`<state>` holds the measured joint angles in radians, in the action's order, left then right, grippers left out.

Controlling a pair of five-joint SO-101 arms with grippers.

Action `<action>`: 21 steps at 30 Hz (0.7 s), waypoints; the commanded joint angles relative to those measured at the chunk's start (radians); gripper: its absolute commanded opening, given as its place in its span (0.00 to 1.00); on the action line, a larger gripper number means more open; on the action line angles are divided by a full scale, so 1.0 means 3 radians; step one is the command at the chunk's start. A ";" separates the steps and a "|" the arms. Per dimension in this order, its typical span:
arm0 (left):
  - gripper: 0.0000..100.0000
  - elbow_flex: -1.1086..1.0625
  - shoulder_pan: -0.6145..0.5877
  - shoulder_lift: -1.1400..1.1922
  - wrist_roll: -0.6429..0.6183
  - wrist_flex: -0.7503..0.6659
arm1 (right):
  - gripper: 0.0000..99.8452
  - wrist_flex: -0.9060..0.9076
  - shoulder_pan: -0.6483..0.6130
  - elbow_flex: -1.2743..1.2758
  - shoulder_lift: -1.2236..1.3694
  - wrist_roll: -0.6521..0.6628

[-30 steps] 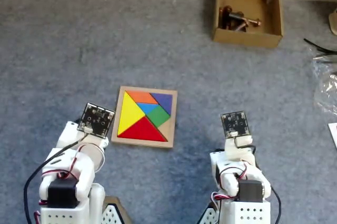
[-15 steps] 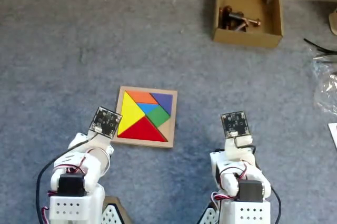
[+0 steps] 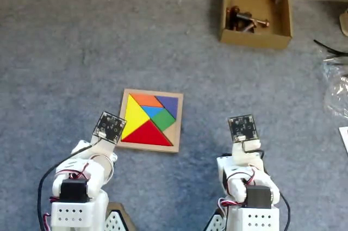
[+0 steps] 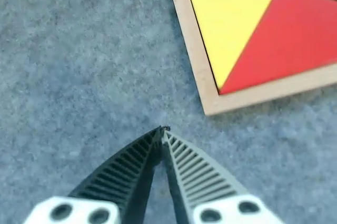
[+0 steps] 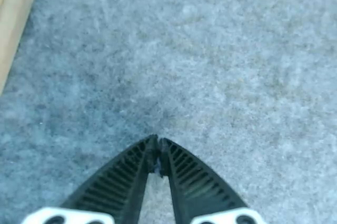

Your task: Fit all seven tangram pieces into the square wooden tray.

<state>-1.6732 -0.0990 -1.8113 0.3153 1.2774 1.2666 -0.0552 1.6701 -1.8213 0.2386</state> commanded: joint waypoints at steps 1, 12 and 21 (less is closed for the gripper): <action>0.01 -0.0074 -0.0043 -0.0033 0.0020 0.0046 | 0.01 -0.0074 -0.0043 0.0330 -0.0018 -0.0026; 0.01 -0.0074 -0.0038 -0.0033 0.0031 0.0189 | 0.01 -0.0074 -0.0043 0.0330 -0.0018 -0.0026; 0.01 -0.0074 -0.0033 -0.0033 0.0020 0.0189 | 0.01 -0.0074 -0.0043 0.0330 -0.0018 -0.0026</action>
<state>-1.6732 -0.0990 -1.8113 0.3153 1.3280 1.2666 -0.0552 1.6701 -1.8213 0.2386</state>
